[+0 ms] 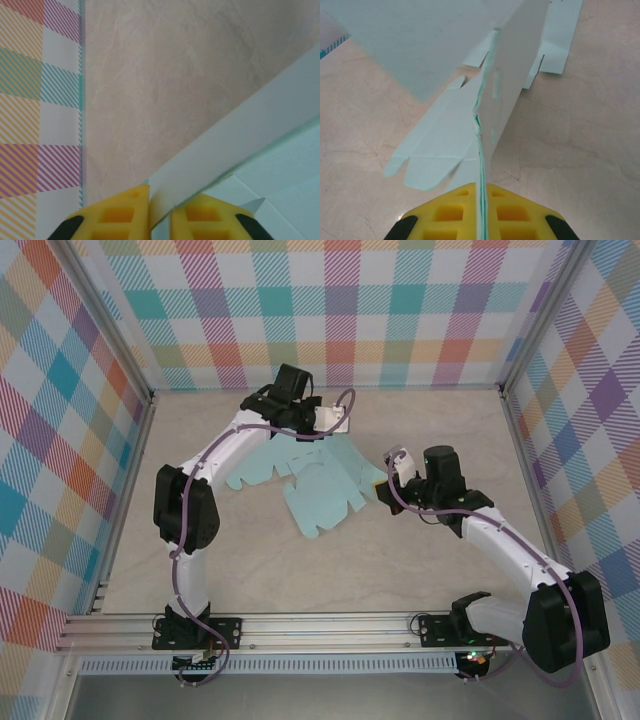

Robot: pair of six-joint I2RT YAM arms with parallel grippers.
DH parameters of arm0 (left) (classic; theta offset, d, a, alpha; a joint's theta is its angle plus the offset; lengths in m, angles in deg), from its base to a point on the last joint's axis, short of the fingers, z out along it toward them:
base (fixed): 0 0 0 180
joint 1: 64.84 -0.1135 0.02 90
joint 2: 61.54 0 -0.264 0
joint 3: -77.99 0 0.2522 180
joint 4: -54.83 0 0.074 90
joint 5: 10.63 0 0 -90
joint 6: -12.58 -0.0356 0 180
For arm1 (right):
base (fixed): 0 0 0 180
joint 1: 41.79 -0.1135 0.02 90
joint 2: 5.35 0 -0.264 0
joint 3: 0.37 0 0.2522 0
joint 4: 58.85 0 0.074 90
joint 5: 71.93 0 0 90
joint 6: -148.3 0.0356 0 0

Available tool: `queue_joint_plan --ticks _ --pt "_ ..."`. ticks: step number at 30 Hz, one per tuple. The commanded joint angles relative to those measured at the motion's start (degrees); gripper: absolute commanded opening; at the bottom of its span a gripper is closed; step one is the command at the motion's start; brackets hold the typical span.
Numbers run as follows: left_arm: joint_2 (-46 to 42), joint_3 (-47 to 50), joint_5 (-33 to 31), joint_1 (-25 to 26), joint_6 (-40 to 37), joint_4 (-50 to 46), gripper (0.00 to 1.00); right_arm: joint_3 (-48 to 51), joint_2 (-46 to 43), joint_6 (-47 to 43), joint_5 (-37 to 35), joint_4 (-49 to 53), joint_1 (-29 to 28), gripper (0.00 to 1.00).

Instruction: Fold the paper box

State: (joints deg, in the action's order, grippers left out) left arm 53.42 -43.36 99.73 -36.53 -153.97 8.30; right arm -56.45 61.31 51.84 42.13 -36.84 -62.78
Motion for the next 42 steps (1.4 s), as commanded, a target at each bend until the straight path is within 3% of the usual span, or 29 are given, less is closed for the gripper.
queue_joint_plan --ticks 1,6,13,16,20,23,32,36,42 --pt "0.32 -0.78 -0.13 0.96 1.24 0.15 0.06 -1.78 0.95 0.31 -2.63 -0.96 -0.3 0.0" --pt "-2.35 3.33 -7.27 3.11 8.4 3.36 0.0 -2.95 2.53 2.67 -11.58 1.32 -0.18 0.0" --pt "-4.05 8.92 -26.93 10.14 26.19 6.67 0.0 -6.6 8.75 5.7 -21.96 5.16 1.32 0.03" --pt "-3.78 9.36 -32.41 10.87 33.75 7.53 0.0 -7.29 11.09 7.48 -22.82 4.86 2.9 0.11" --pt "-4.43 11.52 -38.08 12.34 38.34 10.03 0.0 -8.88 13.58 9.18 -22.01 4.93 4.27 0.38" --pt "-4.4 12.62 -42.02 13.4 40.72 11.97 0.0 -10.24 14.77 10.03 -21.2 5.19 4.72 0.46" --pt "-5.17 17.4 -47.83 14.24 36.5 16.3 0.0 -12.35 13.13 17.99 -24.74 11.52 8.8 0.5" --pt "-6.32 23.05 -50.5 15.19 30.41 24.92 0.0 -11.14 11.27 23.05 -22.39 12.41 12.01 0.5" --pt "-4.33 30.19 -59.44 18.37 19.65 42.96 0.0 -12.12 10.66 27.91 -16.62 12.64 15.0 0.53"
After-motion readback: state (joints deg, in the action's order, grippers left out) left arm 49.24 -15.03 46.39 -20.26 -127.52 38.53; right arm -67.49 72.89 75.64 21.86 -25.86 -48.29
